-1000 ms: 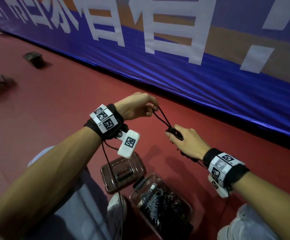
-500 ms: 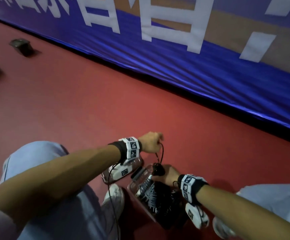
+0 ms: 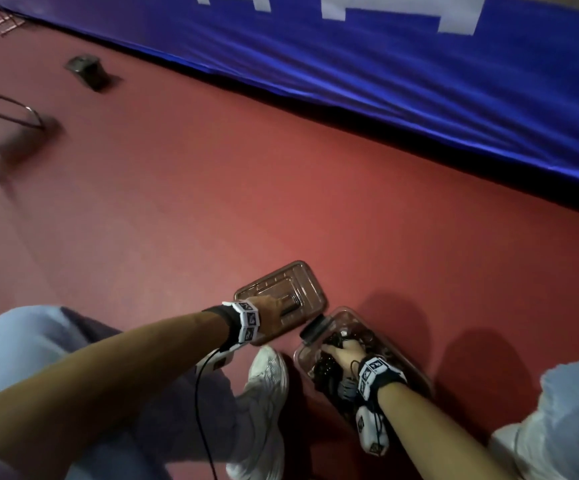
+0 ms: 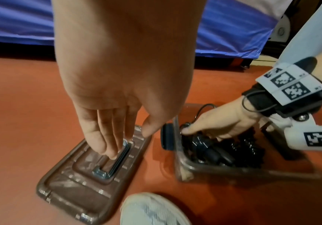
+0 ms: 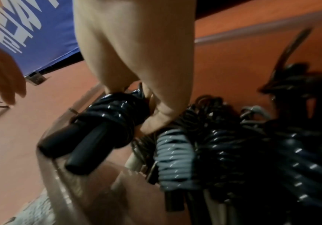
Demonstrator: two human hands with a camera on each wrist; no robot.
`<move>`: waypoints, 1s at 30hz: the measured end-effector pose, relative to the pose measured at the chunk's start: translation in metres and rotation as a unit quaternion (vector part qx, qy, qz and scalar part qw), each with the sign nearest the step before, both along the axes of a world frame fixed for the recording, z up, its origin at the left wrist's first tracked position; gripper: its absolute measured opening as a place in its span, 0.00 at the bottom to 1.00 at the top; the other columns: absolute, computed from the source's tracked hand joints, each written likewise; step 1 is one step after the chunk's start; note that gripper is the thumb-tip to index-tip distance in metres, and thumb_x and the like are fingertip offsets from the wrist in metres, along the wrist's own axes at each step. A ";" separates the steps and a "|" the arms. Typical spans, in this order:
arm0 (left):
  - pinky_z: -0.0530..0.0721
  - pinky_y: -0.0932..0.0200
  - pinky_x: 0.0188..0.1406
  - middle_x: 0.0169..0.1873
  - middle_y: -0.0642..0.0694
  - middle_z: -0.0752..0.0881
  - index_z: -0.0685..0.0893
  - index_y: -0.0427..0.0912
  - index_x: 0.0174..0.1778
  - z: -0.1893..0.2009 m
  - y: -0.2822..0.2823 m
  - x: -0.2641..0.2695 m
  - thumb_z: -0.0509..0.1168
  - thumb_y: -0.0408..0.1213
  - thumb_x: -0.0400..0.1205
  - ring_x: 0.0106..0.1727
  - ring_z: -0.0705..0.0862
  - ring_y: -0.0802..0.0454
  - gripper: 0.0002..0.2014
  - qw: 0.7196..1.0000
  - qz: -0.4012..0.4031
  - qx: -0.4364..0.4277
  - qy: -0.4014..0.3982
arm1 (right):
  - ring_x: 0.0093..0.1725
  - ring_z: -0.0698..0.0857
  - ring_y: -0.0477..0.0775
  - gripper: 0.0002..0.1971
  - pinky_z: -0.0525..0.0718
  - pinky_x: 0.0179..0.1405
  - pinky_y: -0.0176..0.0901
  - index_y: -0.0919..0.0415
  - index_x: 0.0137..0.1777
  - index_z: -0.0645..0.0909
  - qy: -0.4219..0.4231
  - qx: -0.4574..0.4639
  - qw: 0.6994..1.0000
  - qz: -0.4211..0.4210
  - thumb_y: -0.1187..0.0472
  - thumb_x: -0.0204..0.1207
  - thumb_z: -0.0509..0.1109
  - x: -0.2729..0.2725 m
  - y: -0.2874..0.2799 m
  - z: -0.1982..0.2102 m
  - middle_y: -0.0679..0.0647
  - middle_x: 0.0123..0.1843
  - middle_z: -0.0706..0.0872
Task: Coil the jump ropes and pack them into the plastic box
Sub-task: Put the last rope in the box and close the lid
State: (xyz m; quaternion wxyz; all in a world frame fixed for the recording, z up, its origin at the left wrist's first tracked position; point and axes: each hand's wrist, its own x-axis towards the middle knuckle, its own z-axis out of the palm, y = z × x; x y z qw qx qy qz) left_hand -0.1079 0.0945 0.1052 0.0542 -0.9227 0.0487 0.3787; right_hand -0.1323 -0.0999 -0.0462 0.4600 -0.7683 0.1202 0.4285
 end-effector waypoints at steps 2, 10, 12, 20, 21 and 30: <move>0.84 0.48 0.56 0.66 0.39 0.82 0.67 0.31 0.80 -0.023 0.011 -0.012 0.56 0.34 0.87 0.62 0.85 0.38 0.24 0.999 0.014 0.030 0.012 | 0.50 0.88 0.59 0.15 0.83 0.53 0.44 0.59 0.41 0.88 -0.009 -0.040 0.999 -0.025 0.48 0.81 0.75 0.005 0.010 -0.003 0.55 0.40 0.90; 0.90 0.49 0.49 0.60 0.40 0.87 0.80 0.41 0.71 -0.101 0.051 -0.017 0.60 0.44 0.84 0.57 0.88 0.41 0.21 0.995 0.088 0.042 0.035 | 0.63 0.88 0.68 0.27 0.83 0.60 0.53 0.67 0.64 0.83 -0.103 -0.258 0.960 0.022 0.46 0.91 0.50 -0.004 0.047 -0.006 0.66 0.61 0.90; 0.91 0.51 0.47 0.55 0.40 0.89 0.82 0.41 0.68 -0.120 0.059 -0.013 0.60 0.45 0.83 0.52 0.89 0.43 0.19 0.991 0.127 0.027 0.040 | 0.66 0.86 0.70 0.26 0.81 0.63 0.54 0.69 0.69 0.79 -0.101 -0.248 0.963 0.016 0.47 0.91 0.51 -0.001 0.044 -0.011 0.69 0.65 0.88; 0.84 0.53 0.57 0.59 0.34 0.88 0.82 0.36 0.68 -0.099 0.056 -0.017 0.61 0.50 0.86 0.60 0.86 0.37 0.23 0.966 0.251 -0.057 0.008 | 0.61 0.89 0.60 0.26 0.84 0.52 0.50 0.59 0.66 0.82 -0.215 -0.347 0.887 0.214 0.37 0.84 0.65 0.000 0.023 0.001 0.57 0.64 0.86; 0.83 0.52 0.58 0.59 0.33 0.88 0.82 0.35 0.68 -0.094 0.054 -0.019 0.61 0.54 0.87 0.60 0.86 0.36 0.25 0.965 0.255 -0.060 0.003 | 0.60 0.89 0.60 0.24 0.83 0.51 0.49 0.58 0.62 0.84 -0.209 -0.345 0.882 0.244 0.37 0.85 0.64 0.004 0.021 0.003 0.57 0.62 0.88; 0.83 0.52 0.49 0.57 0.31 0.88 0.84 0.28 0.63 -0.087 0.063 -0.029 0.57 0.40 0.90 0.51 0.87 0.37 0.18 0.917 0.369 -0.149 -0.024 | 0.26 0.82 0.54 0.17 0.81 0.33 0.42 0.58 0.31 0.80 -0.098 -0.121 0.971 0.181 0.55 0.82 0.65 0.080 0.058 0.030 0.52 0.28 0.85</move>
